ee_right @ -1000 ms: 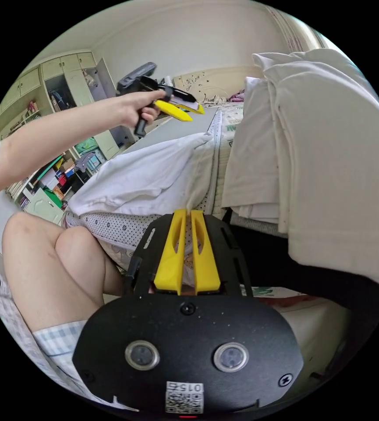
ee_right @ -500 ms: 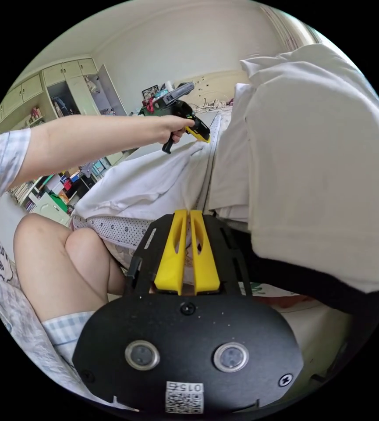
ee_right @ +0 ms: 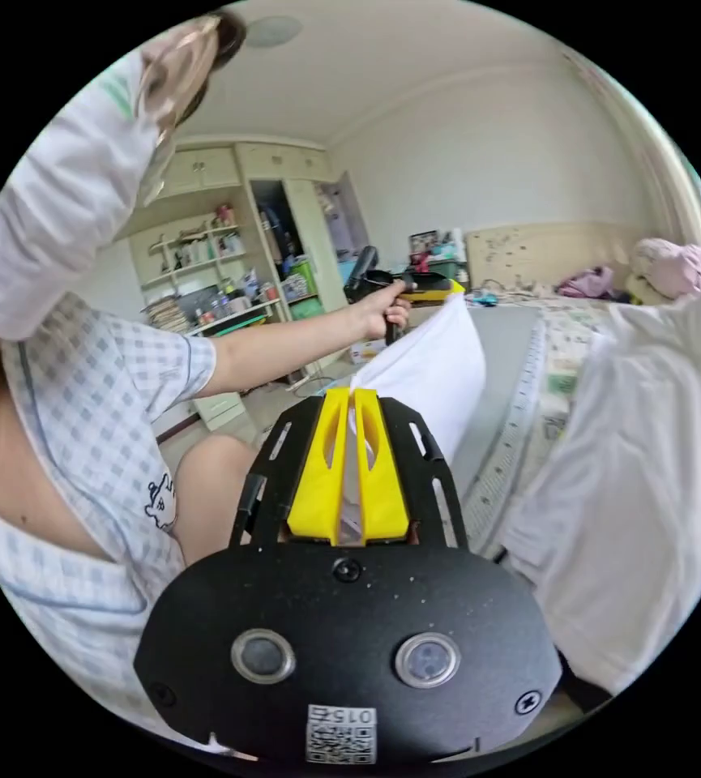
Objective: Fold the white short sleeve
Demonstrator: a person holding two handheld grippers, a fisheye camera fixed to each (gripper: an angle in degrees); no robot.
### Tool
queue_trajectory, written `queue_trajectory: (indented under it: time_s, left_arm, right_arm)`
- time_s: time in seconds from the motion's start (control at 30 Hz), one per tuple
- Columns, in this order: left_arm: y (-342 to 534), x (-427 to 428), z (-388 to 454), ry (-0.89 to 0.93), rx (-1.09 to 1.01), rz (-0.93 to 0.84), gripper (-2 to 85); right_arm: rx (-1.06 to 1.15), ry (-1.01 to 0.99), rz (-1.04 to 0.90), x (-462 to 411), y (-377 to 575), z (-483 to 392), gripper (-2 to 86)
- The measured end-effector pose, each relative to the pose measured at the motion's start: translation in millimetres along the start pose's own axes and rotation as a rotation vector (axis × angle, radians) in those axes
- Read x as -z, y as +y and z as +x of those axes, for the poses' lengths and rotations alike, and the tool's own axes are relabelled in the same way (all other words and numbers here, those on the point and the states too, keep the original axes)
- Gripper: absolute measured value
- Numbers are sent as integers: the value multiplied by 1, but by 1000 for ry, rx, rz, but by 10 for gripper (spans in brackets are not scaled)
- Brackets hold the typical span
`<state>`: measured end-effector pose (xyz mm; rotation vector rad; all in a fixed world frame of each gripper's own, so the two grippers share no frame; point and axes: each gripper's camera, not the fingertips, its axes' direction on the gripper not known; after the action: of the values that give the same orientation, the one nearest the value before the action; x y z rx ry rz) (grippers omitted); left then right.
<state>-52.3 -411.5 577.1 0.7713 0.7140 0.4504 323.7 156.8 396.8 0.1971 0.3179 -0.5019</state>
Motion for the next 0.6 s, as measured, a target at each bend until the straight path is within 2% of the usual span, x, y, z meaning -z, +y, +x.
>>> queue_trajectory:
  time_s: [0.13, 0.23, 0.37, 0.6]
  left_arm:
    - [26, 84, -72, -166, 124, 16, -4]
    - [54, 120, -131, -317, 230, -31, -5]
    - [83, 152, -189, -304, 342, -41, -5]
    - [88, 183, -208, -332, 339, -20, 25]
  right_arm:
    - [52, -204, -143, -117, -11, -38, 2]
    - [84, -237, -301, -197, -4, -60, 2]
    - [111, -282, -456, -258, 8, -78, 2]
    - [99, -331, -622, -315, 19, -77, 3]
